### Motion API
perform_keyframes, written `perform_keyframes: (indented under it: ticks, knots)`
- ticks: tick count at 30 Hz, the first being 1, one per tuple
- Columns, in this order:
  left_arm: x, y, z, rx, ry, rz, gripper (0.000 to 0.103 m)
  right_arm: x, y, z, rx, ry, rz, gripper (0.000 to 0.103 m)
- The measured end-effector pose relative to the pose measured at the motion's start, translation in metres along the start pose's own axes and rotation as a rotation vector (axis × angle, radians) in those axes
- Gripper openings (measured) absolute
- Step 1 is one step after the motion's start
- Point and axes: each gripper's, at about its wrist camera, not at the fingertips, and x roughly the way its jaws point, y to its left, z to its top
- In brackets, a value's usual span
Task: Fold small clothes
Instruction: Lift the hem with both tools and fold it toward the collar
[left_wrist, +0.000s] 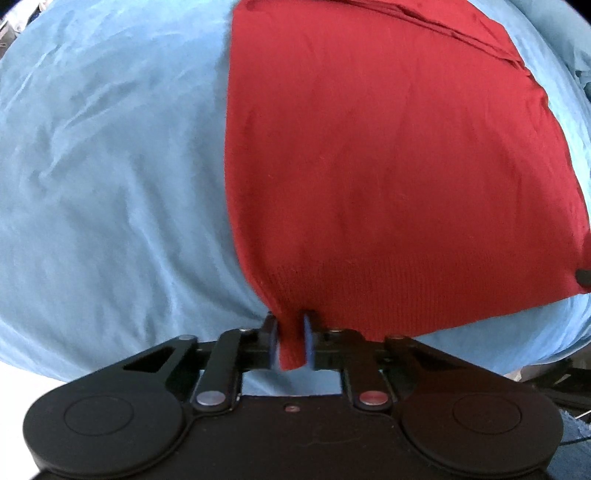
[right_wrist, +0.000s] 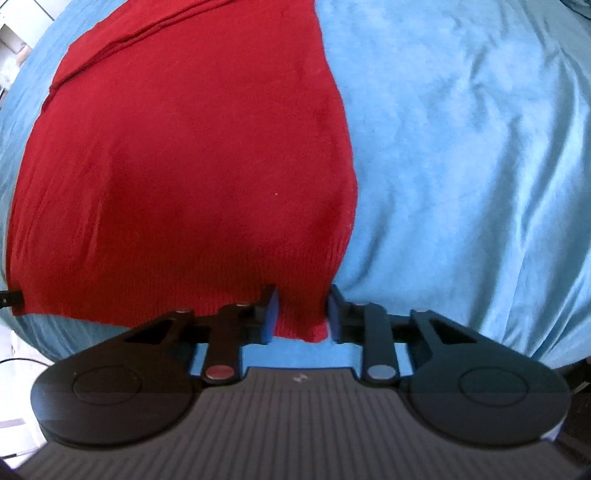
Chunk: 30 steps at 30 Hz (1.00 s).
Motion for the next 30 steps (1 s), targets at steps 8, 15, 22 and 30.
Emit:
perform_keyframes:
  ticks: [8,15,22,30]
  knots:
    - [-0.019,-0.001,0.013,-0.022,0.002,0.006,0.005,-0.014,-0.004,0.008,0.003,0.012,0.041,0.021]
    - [-0.090,0.006,0.055,-0.109,-0.126,-0.087,0.005,-0.078,-0.013,0.041,0.145,-0.054,0.210,0.021]
    - [-0.149,0.010,0.137,-0.126,-0.345,-0.114,0.005,-0.152,-0.009,0.127,0.257,-0.232,0.360,0.020]
    - [-0.116,0.014,0.280,-0.135,-0.543,-0.060,0.005,-0.128,-0.017,0.258,0.394,-0.391,0.490,0.020]
